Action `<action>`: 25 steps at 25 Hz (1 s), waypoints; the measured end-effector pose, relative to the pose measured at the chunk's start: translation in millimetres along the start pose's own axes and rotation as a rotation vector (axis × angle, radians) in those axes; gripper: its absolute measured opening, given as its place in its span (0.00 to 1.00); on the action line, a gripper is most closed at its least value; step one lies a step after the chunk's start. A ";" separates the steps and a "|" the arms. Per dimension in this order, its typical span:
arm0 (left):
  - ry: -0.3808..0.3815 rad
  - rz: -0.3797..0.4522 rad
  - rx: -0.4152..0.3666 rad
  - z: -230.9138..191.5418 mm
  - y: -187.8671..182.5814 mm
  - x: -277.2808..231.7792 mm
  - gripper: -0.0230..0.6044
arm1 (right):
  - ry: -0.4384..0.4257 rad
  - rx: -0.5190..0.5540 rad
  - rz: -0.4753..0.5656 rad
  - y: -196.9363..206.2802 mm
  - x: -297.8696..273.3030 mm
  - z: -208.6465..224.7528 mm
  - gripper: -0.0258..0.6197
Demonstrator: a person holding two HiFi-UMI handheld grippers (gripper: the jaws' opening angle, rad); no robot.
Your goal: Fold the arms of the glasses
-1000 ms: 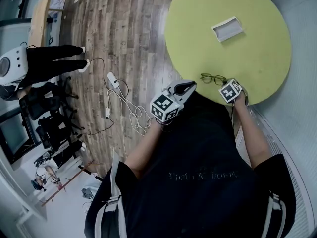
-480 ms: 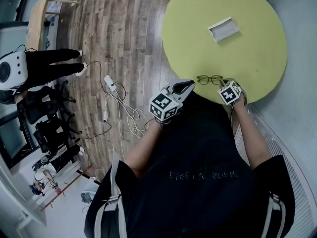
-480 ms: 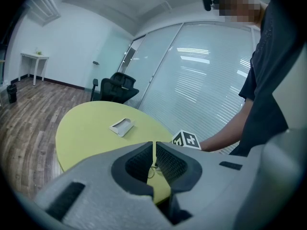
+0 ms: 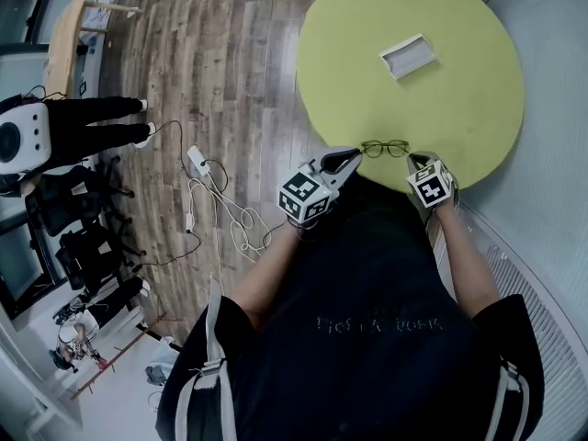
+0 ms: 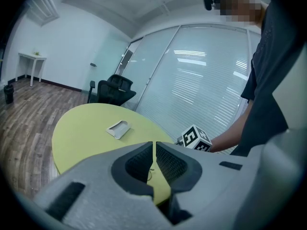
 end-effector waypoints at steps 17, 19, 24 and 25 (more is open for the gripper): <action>0.026 0.026 -0.020 2.3 -4.0 6.4 0.09 | -0.077 -0.225 0.464 -25.5 81.2 -17.5 0.08; 0.031 0.026 -0.019 1.5 -3.9 5.9 0.09 | -0.070 -0.222 0.504 -28.9 93.3 -19.3 0.08; 0.045 0.027 -0.030 1.8 -6.6 7.6 0.09 | -0.060 -0.219 0.561 -34.6 113.0 -27.6 0.08; 0.046 0.030 -0.032 1.9 -7.9 8.4 0.09 | -0.058 -0.218 0.569 -35.2 115.4 -29.9 0.08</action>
Point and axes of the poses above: the fingertips, and each gripper's own axes: x backward along the fingers, z to its right, y out of its underside, the point moved 10 cm from there along x, backward along the fingers, and after that the axes turned 3 degrees about z, right-handed, at the moved point
